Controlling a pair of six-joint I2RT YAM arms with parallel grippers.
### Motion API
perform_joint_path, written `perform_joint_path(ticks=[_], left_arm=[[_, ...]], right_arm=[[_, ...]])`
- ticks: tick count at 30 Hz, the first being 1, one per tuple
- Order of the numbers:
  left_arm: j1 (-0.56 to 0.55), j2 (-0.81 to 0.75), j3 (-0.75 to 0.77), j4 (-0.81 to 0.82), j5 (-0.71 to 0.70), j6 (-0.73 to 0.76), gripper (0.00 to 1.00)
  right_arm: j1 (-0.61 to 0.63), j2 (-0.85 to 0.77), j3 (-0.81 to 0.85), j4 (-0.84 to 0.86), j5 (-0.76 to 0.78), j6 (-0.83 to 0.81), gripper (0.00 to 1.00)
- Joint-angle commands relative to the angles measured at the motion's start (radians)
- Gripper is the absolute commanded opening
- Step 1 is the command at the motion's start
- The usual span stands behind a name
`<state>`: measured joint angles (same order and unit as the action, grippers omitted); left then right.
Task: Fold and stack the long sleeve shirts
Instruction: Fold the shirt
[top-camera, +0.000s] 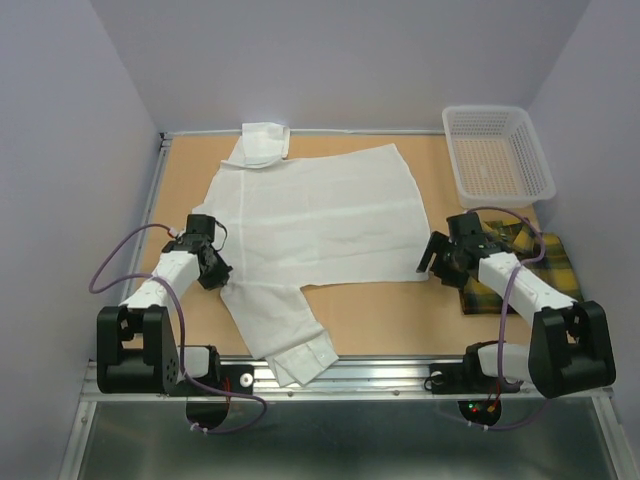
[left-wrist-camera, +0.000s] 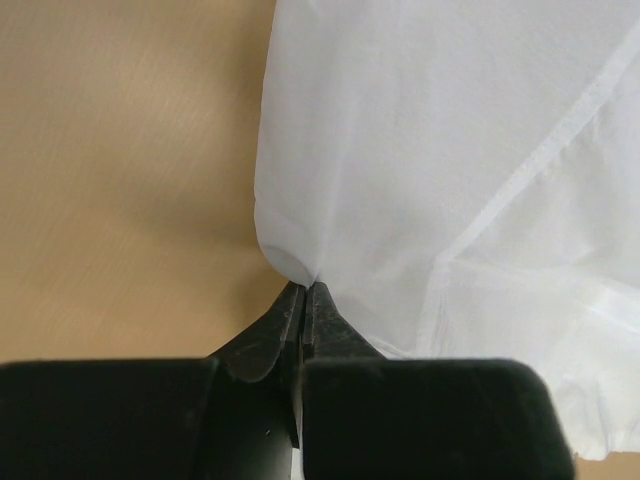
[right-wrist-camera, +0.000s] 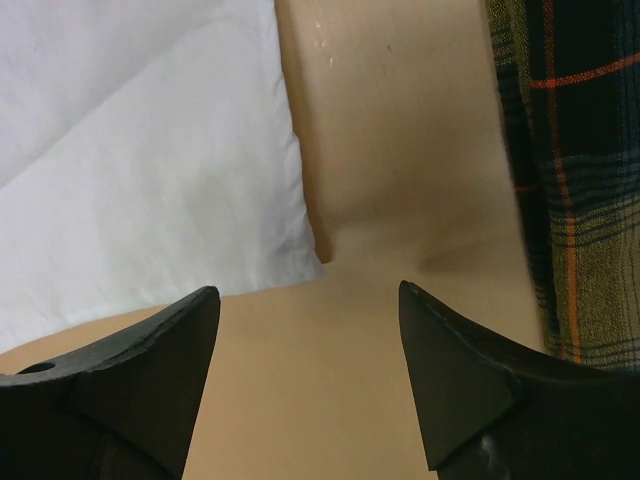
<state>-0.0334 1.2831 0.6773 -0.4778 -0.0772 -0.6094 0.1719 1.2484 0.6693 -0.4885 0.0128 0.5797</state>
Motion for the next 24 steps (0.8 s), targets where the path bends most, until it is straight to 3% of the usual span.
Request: perform_joint_path(ticks=[1, 17, 24], left_arm=[[-0.007, -0.057, 0.044, -0.068, 0.002, 0.037, 0.02], [-0.005, -0.108, 0.042, -0.081, 0.044, 0.056, 0.02], [-0.003, -0.125, 0.033, -0.073, 0.048, 0.05, 0.02]], right_arm=[[0.005, 0.017, -0.027, 0.002, 0.026, 0.029, 0.76], [0.015, 0.098, -0.069, 0.128, -0.002, 0.104, 0.58], [0.028, 0.115, -0.073, 0.153, -0.007, 0.114, 0.42]])
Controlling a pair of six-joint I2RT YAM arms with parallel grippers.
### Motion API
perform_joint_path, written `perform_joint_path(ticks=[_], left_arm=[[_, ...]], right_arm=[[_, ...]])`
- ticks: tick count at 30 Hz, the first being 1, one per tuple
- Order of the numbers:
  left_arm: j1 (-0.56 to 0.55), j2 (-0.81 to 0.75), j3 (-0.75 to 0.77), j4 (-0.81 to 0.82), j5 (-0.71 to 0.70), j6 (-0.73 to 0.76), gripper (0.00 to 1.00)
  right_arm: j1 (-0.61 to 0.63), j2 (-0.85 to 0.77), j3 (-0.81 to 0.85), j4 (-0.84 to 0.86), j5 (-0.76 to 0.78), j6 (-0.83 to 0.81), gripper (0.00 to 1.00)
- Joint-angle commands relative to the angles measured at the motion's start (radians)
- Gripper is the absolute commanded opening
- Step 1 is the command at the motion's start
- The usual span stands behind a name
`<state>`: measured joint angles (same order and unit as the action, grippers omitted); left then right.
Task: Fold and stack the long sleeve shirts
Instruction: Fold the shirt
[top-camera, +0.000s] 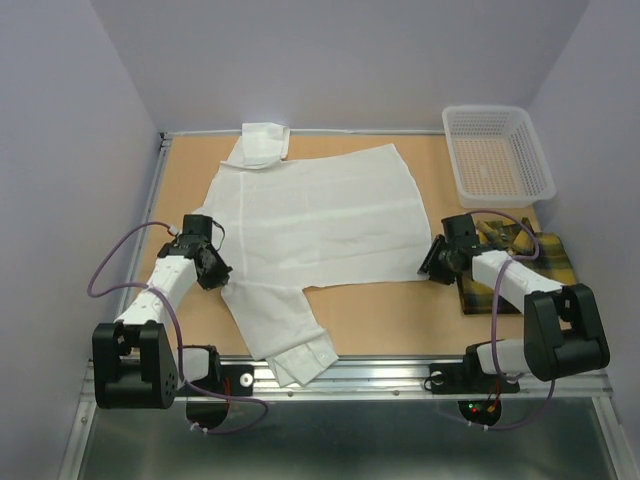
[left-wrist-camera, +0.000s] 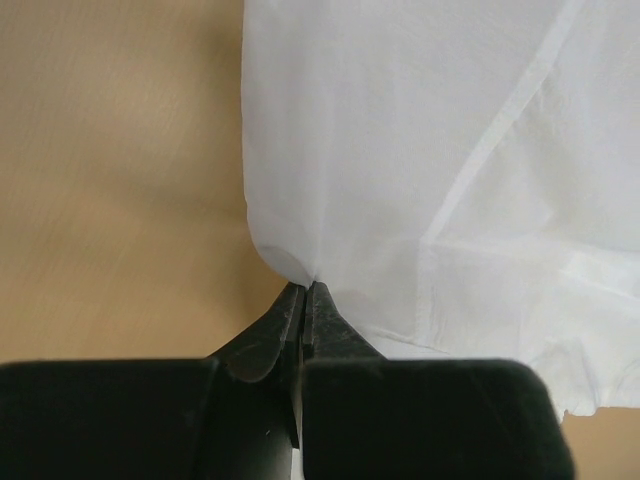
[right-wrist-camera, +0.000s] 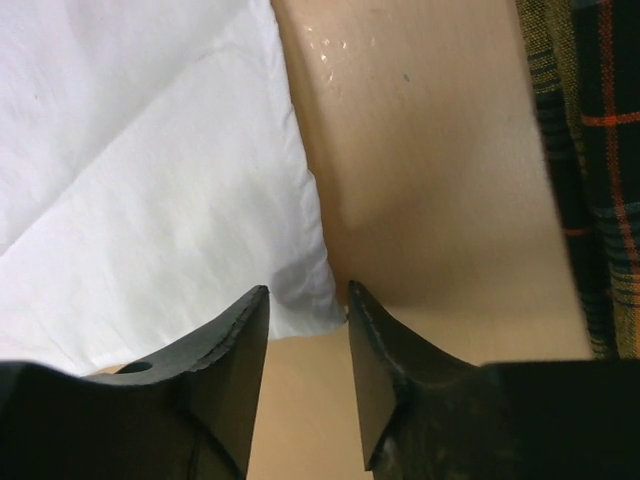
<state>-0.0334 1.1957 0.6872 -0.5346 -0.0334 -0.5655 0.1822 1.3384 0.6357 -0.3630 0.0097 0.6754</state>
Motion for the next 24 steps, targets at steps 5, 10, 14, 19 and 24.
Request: perform_joint_path(ticks=[5, 10, 14, 19, 24], left_arm=[[-0.003, -0.048, 0.02, -0.018, 0.007, 0.003, 0.02], [0.009, -0.065, 0.023, -0.024, 0.003, 0.003, 0.0], [0.024, -0.068, 0.037, -0.036, -0.002, 0.019, 0.0], [0.098, -0.05, 0.067, -0.028, 0.006, 0.061, 0.0], [0.102, 0.004, 0.112, -0.001, 0.056, 0.078, 0.0]], right_arm=[[0.019, 0.016, -0.036, 0.025, -0.002, 0.01, 0.19], [0.019, -0.047, -0.007, -0.014, 0.019, -0.007, 0.01], [0.019, -0.065, 0.064, -0.065, 0.042, -0.033, 0.01], [0.019, -0.051, 0.2, -0.1, 0.036, -0.049, 0.01], [0.019, 0.033, 0.318, -0.111, 0.027, -0.079, 0.01]])
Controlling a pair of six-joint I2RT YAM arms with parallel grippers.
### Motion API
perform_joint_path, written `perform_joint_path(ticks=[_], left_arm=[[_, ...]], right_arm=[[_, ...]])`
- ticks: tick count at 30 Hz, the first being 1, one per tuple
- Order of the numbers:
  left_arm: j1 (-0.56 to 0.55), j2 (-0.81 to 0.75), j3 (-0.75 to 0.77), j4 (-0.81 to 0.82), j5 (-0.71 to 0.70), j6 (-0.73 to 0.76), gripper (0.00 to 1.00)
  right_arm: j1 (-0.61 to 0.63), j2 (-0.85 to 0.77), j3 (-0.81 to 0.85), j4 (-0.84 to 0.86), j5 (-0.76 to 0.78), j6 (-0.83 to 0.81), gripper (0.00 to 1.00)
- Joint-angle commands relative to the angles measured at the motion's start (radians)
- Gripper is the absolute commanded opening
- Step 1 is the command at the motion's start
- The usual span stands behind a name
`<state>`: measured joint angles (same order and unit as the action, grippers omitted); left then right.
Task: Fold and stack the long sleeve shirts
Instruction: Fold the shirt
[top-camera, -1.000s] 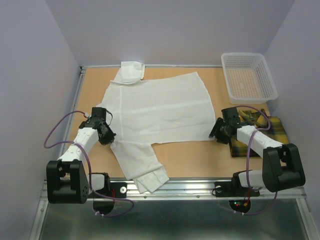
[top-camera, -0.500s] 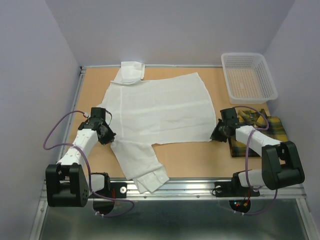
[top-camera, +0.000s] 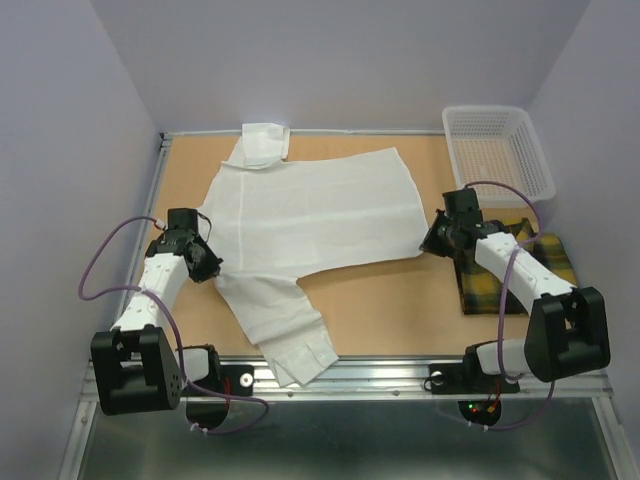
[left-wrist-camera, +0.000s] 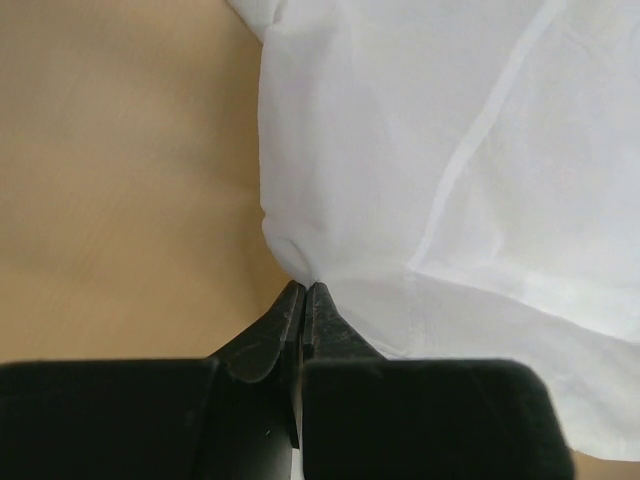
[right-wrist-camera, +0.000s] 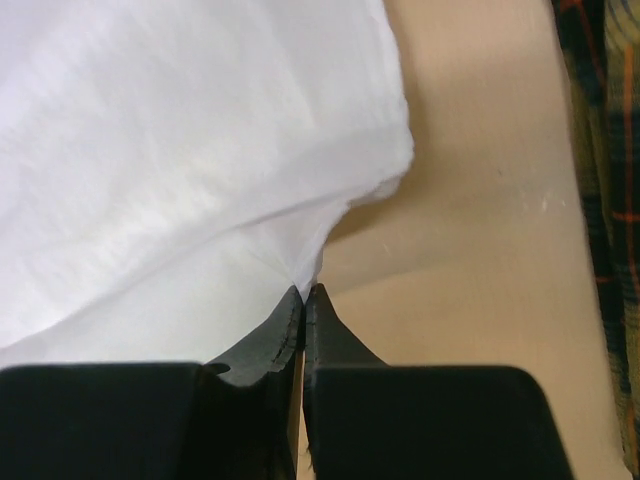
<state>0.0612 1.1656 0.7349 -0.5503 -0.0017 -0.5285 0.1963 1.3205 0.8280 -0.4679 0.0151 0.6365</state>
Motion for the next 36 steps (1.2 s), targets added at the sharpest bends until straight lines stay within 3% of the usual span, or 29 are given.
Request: perform_joint_path(ticks=[1, 13, 23, 28, 36], left_arm=[[0.008, 0.045, 0.073, 0.021, 0.028, 0.044, 0.0], [0.014, 0.146, 0.098, 0.078, 0.052, 0.047, 0.01], [0.034, 0.255, 0.132, 0.148, 0.078, 0.035, 0.02], [0.034, 0.286, 0.156, 0.148, 0.088, 0.039, 0.09], [0.034, 0.304, 0.169, 0.162, 0.108, 0.038, 0.23]], right_arm=[[0.005, 0.066, 0.144, -0.006, 0.022, -0.043, 0.01], [0.005, 0.304, 0.361, -0.008, -0.003, -0.1, 0.01], [0.003, 0.454, 0.422, -0.006, 0.046, -0.097, 0.05], [0.003, 0.497, 0.434, -0.006, 0.088, -0.086, 0.08], [-0.034, 0.48, 0.398, -0.006, 0.151, -0.093, 0.3]])
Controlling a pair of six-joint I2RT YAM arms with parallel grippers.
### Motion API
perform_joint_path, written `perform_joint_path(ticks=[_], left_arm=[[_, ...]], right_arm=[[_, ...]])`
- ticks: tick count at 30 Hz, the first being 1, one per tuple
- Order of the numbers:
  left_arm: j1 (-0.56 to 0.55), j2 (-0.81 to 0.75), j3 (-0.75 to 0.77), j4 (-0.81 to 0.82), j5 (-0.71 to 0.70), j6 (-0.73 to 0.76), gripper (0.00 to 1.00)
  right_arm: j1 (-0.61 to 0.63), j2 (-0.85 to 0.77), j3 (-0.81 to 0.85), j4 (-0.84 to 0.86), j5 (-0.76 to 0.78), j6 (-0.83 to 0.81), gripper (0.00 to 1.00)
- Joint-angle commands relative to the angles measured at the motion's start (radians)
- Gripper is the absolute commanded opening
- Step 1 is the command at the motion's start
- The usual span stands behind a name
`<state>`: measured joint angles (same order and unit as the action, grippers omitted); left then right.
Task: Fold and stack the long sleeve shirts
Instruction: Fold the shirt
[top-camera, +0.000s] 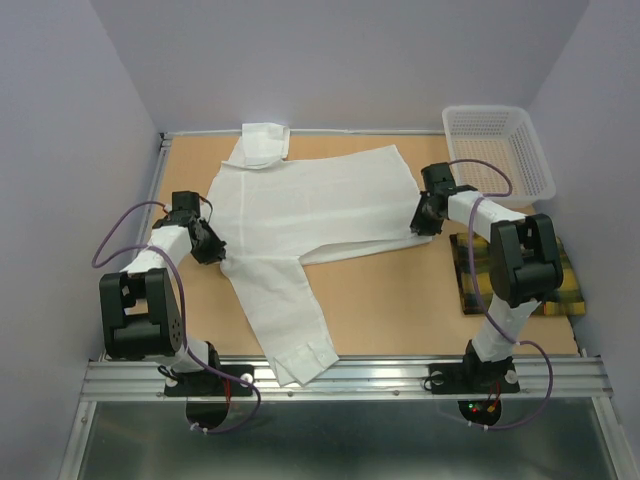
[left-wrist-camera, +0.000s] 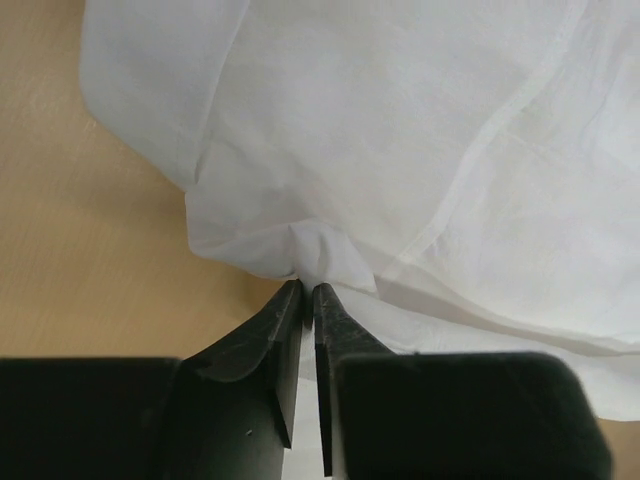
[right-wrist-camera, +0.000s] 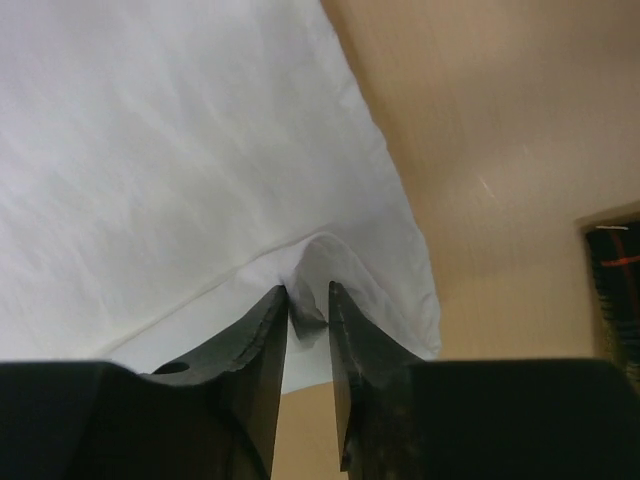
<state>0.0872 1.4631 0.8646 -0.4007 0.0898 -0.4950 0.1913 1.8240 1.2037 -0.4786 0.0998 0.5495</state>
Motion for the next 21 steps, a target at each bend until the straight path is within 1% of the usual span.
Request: perform_joint_path(ticks=[1, 3, 5, 6, 7, 8, 9, 10, 11, 14, 15, 16, 17, 21], left_arm=[[0.008, 0.008, 0.042, 0.013, 0.019, 0.006, 0.25], [0.008, 0.006, 0.051, 0.013, 0.022, 0.007, 0.29], [0.008, 0.002, 0.059, 0.008, 0.021, 0.003, 0.37], [0.008, -0.004, 0.06, 0.01, 0.021, 0.0, 0.4], [0.009, -0.009, 0.063, 0.008, 0.021, -0.002, 0.44], [0.009, -0.013, 0.068, 0.01, 0.021, -0.002, 0.46], [0.011, -0.02, 0.07, 0.008, 0.021, -0.004, 0.49], [0.013, -0.023, 0.071, 0.008, 0.019, -0.005, 0.52], [0.013, -0.024, 0.073, 0.01, 0.019, -0.007, 0.56], [0.016, -0.03, 0.073, 0.014, 0.019, -0.007, 0.63], [0.019, -0.035, 0.071, 0.017, 0.021, -0.008, 0.67], [0.019, -0.037, 0.07, 0.019, 0.021, -0.008, 0.67], [0.02, -0.04, 0.068, 0.025, 0.022, -0.01, 0.67], [0.026, -0.055, 0.039, 0.037, 0.021, -0.013, 0.68]], right_arm=[[-0.032, -0.028, 0.023, 0.005, 0.067, -0.01, 0.34], [-0.035, -0.043, 0.031, 0.005, 0.074, -0.014, 0.4], [-0.035, -0.071, 0.039, 0.005, 0.077, -0.017, 0.41], [-0.035, -0.078, 0.039, 0.005, 0.077, -0.019, 0.45], [-0.036, -0.097, 0.037, 0.005, 0.075, -0.019, 0.46], [-0.035, -0.106, 0.036, 0.005, 0.077, -0.017, 0.47], [-0.035, -0.117, 0.03, 0.006, 0.077, -0.016, 0.52], [-0.036, -0.138, 0.025, 0.006, 0.078, -0.014, 0.52], [-0.038, -0.149, 0.022, 0.006, 0.077, -0.013, 0.56], [-0.041, -0.183, 0.017, 0.008, 0.063, -0.013, 0.59], [-0.041, -0.189, 0.014, 0.009, 0.06, -0.013, 0.62], [-0.041, -0.195, 0.013, 0.011, 0.052, -0.014, 0.63], [-0.044, -0.203, 0.011, 0.012, 0.037, -0.014, 0.66], [-0.043, -0.227, -0.007, 0.021, -0.034, -0.026, 0.65]])
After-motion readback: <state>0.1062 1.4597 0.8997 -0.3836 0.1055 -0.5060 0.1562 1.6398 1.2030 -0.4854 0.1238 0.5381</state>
